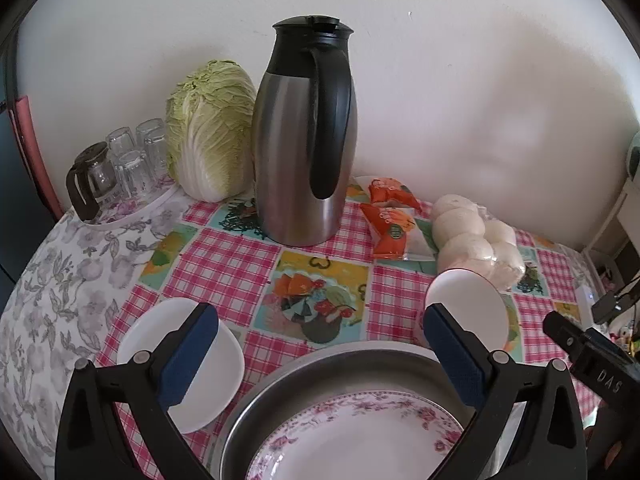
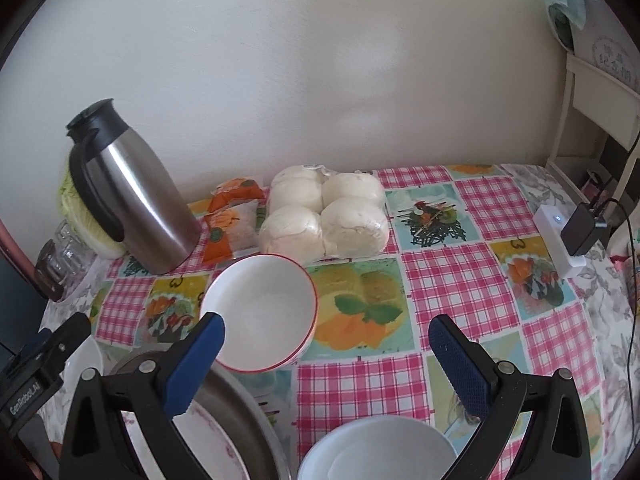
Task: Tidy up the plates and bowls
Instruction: 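Move both tools to the rim of the red-rimmed white bowl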
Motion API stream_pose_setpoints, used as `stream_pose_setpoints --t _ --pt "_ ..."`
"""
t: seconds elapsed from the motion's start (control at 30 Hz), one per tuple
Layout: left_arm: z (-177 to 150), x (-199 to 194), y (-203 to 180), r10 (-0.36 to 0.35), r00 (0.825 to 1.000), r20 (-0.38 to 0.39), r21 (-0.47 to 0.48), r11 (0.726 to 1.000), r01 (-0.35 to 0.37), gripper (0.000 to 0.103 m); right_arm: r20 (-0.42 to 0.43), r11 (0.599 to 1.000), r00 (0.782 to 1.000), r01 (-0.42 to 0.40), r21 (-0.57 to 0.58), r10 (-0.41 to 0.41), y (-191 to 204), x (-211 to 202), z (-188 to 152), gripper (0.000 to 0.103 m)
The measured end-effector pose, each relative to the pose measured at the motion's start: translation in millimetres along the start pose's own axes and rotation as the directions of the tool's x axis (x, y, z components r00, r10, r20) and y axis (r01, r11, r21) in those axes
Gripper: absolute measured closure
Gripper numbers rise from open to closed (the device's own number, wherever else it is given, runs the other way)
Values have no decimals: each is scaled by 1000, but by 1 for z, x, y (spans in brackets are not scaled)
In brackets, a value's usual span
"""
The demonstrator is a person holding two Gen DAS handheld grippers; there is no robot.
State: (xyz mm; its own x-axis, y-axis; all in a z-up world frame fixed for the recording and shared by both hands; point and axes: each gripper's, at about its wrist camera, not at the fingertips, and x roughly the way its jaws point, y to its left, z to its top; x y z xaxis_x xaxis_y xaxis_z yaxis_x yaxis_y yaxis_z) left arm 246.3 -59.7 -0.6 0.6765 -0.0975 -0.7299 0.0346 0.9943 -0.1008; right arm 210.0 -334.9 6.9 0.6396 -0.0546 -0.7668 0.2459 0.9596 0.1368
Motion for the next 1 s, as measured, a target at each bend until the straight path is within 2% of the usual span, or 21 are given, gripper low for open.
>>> stream_pose_setpoints --t 0.2,0.33,0.57,0.8,0.93,1.0 --pt "0 10 2 43 999 -27 6 999 -43 1 -25 999 999 25 24 -24 -9 14 7 0" --pt "5 16 -6 69 996 -56 58 996 -66 1 -51 999 998 40 28 -38 -12 24 9 0" --pt "23 36 -29 25 987 -160 87 996 -11 1 -105 998 994 36 45 -31 -17 41 11 0" --pt "30 61 -43 3 960 -280 63 998 16 1 -162 998 986 52 24 -47 -18 59 7 0" --pt "36 66 -52 31 961 -274 89 996 -7 1 -184 999 982 50 17 -46 -16 67 5 0" --pt "37 69 -54 18 958 -285 88 996 8 1 -198 999 979 53 9 -50 -14 71 4 0"
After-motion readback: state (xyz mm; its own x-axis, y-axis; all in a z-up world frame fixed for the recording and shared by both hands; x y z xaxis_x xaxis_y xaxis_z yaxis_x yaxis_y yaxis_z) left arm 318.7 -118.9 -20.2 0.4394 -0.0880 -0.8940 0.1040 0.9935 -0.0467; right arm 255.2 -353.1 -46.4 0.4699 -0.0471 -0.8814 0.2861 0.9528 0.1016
